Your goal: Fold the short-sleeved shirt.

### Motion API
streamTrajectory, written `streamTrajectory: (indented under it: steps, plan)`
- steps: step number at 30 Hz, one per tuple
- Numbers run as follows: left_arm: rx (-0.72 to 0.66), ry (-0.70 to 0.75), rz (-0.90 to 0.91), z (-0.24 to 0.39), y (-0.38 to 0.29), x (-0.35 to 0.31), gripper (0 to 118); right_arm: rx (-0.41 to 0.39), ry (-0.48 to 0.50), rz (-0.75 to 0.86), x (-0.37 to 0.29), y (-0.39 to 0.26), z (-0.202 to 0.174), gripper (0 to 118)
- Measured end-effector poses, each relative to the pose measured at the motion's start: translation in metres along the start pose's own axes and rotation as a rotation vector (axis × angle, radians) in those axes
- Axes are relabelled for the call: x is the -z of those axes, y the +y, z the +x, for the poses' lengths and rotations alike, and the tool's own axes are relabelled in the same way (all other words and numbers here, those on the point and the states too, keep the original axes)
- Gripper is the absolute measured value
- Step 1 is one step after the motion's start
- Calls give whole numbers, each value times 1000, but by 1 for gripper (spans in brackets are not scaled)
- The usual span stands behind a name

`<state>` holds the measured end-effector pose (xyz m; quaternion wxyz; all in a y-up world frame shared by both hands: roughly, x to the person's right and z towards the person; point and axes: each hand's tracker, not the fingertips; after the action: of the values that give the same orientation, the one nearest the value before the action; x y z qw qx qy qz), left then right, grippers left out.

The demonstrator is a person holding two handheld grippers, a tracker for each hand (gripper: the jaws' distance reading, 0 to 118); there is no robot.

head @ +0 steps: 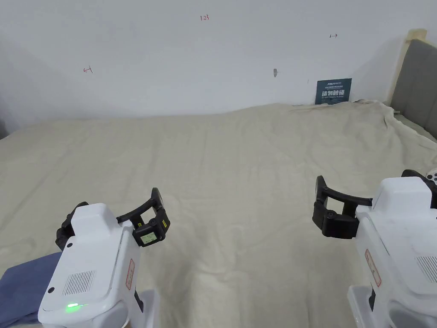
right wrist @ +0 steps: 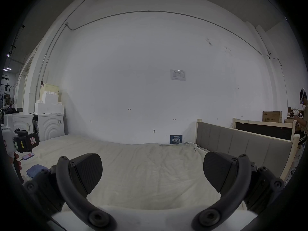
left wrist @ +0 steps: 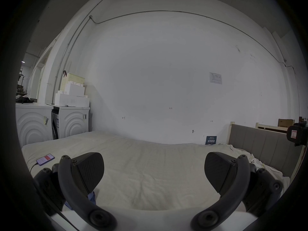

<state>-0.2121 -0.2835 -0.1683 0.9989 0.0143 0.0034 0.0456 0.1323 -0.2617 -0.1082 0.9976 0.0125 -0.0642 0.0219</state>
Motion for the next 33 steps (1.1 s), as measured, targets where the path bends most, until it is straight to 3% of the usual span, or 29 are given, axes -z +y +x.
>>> streamTrajectory:
  steps: [33]
  plan:
    - [20,-20,1,-1,2,0,118,-4,-4,-1,1,0,1,118]
